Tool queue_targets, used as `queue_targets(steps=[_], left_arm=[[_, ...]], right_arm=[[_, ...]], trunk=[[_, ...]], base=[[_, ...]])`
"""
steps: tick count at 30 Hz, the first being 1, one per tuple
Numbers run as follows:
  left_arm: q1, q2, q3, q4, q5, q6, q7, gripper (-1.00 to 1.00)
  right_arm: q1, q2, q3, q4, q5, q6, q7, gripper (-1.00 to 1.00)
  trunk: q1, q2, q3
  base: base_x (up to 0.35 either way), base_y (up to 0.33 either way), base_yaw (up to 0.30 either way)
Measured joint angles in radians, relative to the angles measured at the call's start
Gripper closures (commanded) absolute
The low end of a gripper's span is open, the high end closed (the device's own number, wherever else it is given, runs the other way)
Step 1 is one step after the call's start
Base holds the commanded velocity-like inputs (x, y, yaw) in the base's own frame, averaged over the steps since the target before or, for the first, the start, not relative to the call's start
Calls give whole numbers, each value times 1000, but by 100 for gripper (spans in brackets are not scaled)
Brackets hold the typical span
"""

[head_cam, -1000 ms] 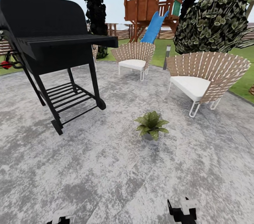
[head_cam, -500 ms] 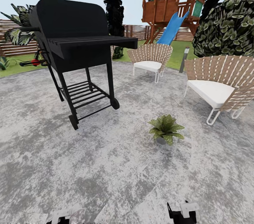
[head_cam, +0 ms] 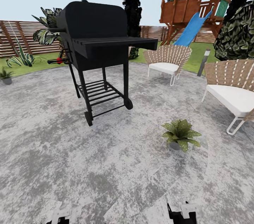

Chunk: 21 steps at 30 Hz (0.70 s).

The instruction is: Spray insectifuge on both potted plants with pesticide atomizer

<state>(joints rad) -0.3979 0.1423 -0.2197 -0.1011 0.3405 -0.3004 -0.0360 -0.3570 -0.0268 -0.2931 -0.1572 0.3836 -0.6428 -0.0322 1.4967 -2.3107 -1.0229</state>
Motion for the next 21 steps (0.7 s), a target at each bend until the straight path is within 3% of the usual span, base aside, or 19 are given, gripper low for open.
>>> queue_targets(steps=[21], left_arm=[[0, -6, -1, 0, -4, 0, 0, 100]], right_arm=[[0, 5, 1, 0, 1, -1, 0, -100]], trunk=[[0, 0, -12]], base=[[0, 0, 277]])
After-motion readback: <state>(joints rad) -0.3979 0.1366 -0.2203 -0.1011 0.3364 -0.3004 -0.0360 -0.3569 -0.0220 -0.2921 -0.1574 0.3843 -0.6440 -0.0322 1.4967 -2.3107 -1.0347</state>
